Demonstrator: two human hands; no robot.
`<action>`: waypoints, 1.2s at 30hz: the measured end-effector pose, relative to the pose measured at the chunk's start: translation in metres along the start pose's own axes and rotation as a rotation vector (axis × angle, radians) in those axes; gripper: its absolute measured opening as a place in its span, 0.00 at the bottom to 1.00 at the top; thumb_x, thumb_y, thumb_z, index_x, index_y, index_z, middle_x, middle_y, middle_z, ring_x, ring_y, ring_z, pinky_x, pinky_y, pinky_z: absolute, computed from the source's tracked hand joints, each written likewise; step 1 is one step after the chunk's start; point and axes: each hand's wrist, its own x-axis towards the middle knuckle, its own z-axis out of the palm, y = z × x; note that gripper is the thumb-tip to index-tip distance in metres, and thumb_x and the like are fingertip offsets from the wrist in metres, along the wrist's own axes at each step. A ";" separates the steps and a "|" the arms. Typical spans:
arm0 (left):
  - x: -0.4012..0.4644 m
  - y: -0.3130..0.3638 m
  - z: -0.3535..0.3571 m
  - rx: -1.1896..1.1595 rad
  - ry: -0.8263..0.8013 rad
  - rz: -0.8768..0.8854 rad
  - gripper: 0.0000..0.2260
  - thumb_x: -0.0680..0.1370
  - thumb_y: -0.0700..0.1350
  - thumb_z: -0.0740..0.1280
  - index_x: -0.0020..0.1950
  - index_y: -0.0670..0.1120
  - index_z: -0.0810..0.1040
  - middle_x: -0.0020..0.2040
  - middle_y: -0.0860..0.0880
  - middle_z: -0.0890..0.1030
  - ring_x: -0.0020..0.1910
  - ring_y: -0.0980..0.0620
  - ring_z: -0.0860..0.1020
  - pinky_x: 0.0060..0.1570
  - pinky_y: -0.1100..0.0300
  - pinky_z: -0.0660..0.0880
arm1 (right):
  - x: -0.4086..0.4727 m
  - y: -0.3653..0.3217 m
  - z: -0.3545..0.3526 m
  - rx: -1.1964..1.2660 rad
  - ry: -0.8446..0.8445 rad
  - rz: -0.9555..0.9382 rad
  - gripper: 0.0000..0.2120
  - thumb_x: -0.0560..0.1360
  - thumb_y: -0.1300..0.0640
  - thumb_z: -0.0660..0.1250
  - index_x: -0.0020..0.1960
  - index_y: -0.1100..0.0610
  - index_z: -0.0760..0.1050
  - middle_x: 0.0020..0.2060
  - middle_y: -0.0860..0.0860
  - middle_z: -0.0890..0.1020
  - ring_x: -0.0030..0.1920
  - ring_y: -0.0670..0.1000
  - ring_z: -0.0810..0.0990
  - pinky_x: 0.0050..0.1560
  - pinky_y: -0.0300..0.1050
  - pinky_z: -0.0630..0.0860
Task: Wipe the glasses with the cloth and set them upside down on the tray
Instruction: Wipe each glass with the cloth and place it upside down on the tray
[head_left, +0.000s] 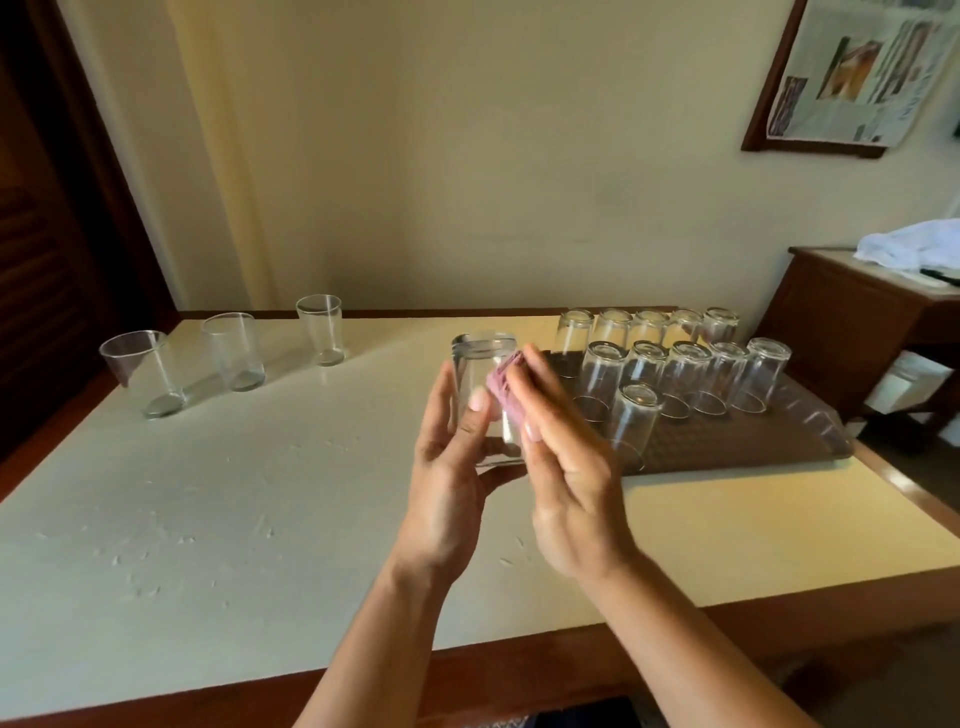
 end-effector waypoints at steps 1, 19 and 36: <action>0.003 0.002 -0.002 -0.015 -0.007 -0.017 0.24 0.85 0.55 0.63 0.81 0.56 0.66 0.67 0.44 0.82 0.56 0.43 0.83 0.54 0.48 0.80 | -0.012 0.002 0.004 -0.014 -0.012 -0.004 0.19 0.85 0.65 0.56 0.75 0.67 0.67 0.79 0.59 0.64 0.76 0.64 0.68 0.72 0.67 0.70; 0.000 -0.001 -0.005 -0.013 -0.152 -0.161 0.27 0.79 0.53 0.68 0.78 0.51 0.71 0.64 0.37 0.79 0.47 0.43 0.81 0.43 0.49 0.77 | -0.003 0.004 -0.022 -0.095 -0.009 -0.027 0.19 0.84 0.69 0.56 0.74 0.67 0.67 0.78 0.60 0.65 0.78 0.61 0.66 0.73 0.67 0.69; 0.004 -0.003 -0.008 -0.261 -0.022 -0.234 0.24 0.81 0.61 0.63 0.74 0.55 0.76 0.65 0.43 0.82 0.50 0.44 0.80 0.50 0.47 0.77 | -0.005 0.006 -0.022 -0.229 -0.116 -0.084 0.19 0.84 0.68 0.57 0.73 0.68 0.69 0.77 0.60 0.68 0.76 0.61 0.70 0.73 0.64 0.70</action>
